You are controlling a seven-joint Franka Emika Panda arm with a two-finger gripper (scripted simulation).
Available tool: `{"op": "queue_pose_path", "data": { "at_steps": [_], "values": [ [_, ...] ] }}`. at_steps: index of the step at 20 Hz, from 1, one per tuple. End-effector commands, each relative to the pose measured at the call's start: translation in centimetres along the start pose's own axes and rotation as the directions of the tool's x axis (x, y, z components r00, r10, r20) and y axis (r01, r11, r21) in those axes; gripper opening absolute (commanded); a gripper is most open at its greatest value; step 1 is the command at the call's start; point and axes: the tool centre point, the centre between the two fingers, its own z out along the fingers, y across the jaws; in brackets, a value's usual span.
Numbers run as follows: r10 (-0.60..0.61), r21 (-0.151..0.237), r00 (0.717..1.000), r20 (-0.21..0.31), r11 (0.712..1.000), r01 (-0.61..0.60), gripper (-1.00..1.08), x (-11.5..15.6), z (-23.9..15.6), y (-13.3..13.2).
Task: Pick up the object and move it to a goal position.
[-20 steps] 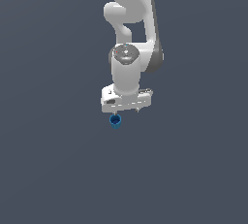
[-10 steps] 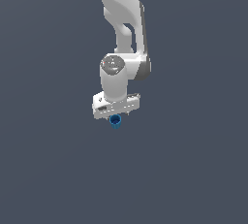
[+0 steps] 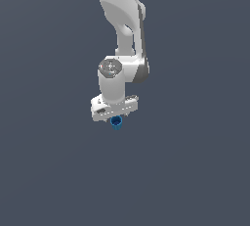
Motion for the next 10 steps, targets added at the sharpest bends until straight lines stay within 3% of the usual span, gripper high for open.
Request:
{"op": "queue_pose_path", "data": {
  "at_steps": [1,10],
  "values": [
    [0.000,0.000,1.000,0.000,1.000,0.000,1.00,0.0,0.3,0.0],
    [-0.004,0.000,1.000,-0.001,1.000,0.004,1.00,-0.1,4.3,0.0]
  ]
}}
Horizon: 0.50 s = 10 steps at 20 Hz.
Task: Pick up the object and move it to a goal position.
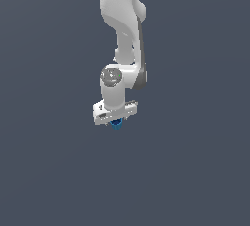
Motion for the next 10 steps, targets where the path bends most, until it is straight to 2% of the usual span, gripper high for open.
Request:
{"op": "queue_pose_path", "data": {
  "at_steps": [1,5,6,10],
  "values": [
    [-0.001,0.000,1.000,-0.001,1.000,0.001,1.00,0.01,0.95,0.03],
    [-0.001,0.000,1.000,-0.001,1.000,0.001,1.00,0.10,1.39,0.06],
    [-0.001,0.000,1.000,-0.001,1.000,0.001,-1.00,0.10,1.39,0.06],
    [-0.001,0.000,1.000,-0.001,1.000,0.001,-1.00,0.10,1.39,0.06]
  ]
}}
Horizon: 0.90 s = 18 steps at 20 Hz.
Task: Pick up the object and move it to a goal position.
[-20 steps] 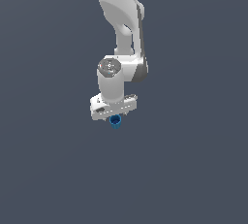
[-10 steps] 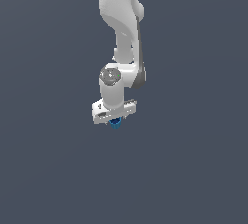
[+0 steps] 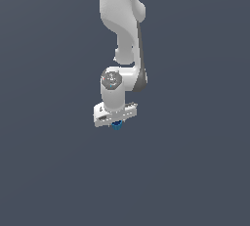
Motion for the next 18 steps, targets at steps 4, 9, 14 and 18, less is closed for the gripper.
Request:
{"op": "queue_pose_path", "data": {
  "at_steps": [4,9,14,18],
  "values": [
    [0.000,0.000,1.000,0.000,1.000,0.000,-1.00,0.0,0.1,0.0],
    [0.000,0.000,1.000,0.000,1.000,0.000,-1.00,0.0,-0.3,-0.1],
    [0.000,0.000,1.000,0.000,1.000,0.000,-1.00,0.3,-2.0,-0.5],
    [0.000,0.000,1.000,0.000,1.000,0.000,-1.00,0.7,-4.5,-1.2]
  ]
}}
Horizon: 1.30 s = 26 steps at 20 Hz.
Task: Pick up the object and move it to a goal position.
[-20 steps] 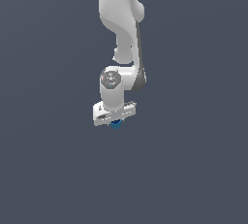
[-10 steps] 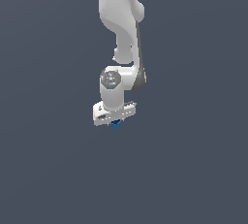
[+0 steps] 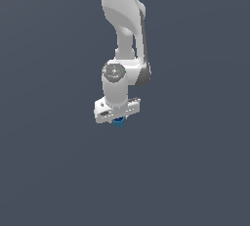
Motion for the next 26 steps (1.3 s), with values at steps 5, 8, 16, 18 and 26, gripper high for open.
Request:
{"op": "queue_pose_path", "data": {
  "at_steps": [5,8,16,18,26],
  "values": [
    [-0.001,-0.001,1.000,-0.002,1.000,0.001,-1.00,0.9,-5.6,-1.5],
    [-0.001,-0.001,1.000,-0.002,1.000,0.001,-1.00,1.5,-8.9,-2.4],
    [-0.001,-0.001,1.000,-0.002,1.000,0.001,-1.00,3.0,-18.1,-4.8],
    [-0.001,-0.001,1.000,-0.002,1.000,0.001,-1.00,3.4,-20.2,-5.4],
    [-0.001,-0.001,1.000,-0.002,1.000,0.001,-1.00,5.0,-28.6,-7.5]
  ]
}}
